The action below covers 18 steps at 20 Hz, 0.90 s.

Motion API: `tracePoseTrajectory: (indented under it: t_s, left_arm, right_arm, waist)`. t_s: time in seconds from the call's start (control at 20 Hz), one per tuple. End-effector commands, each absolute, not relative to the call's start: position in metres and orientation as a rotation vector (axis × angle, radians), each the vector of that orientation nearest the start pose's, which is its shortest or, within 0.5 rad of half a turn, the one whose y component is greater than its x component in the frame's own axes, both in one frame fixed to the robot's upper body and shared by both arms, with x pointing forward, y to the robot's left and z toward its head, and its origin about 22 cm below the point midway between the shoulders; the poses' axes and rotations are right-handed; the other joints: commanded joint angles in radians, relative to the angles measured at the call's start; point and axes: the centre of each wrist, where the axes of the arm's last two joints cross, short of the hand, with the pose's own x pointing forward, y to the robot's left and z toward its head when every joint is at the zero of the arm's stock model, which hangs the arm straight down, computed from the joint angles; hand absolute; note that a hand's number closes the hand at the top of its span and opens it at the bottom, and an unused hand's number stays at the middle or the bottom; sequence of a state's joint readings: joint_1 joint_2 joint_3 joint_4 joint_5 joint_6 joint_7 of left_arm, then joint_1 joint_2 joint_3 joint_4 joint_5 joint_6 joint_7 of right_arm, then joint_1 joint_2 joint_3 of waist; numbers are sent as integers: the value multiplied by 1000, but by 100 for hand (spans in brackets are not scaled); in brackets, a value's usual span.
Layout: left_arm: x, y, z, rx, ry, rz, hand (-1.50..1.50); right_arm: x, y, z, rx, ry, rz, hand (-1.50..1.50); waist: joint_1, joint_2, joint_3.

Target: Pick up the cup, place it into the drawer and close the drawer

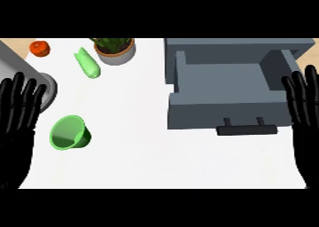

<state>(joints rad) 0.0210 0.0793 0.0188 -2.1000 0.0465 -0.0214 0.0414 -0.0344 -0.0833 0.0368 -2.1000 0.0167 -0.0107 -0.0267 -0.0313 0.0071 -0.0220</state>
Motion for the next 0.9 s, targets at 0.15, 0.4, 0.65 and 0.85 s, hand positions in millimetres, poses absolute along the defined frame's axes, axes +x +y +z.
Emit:
tracePoseTrajectory:
  t_s: [0.15,0.4,0.65,0.85]
  left_arm:
    - [208,287,128,-256,-2083,-248,-150]
    - [224,325,91,-389,-1877,-77,-150]
    - [239,336,81,-404,-1830,-53,-150]
    - [265,367,62,-328,-1797,-78,-150]
  right_arm:
    - [215,-228,127,-46,-2155,114,-150]
    - [218,-236,128,60,-1964,222,-150]
    - [246,-238,120,73,-1954,242,-150]
    - [245,-232,116,89,-1949,255,-150]
  waist:
    - [40,-7,21]
    - [31,-3,20]
    - [32,-6,22]
    - [28,-5,22]
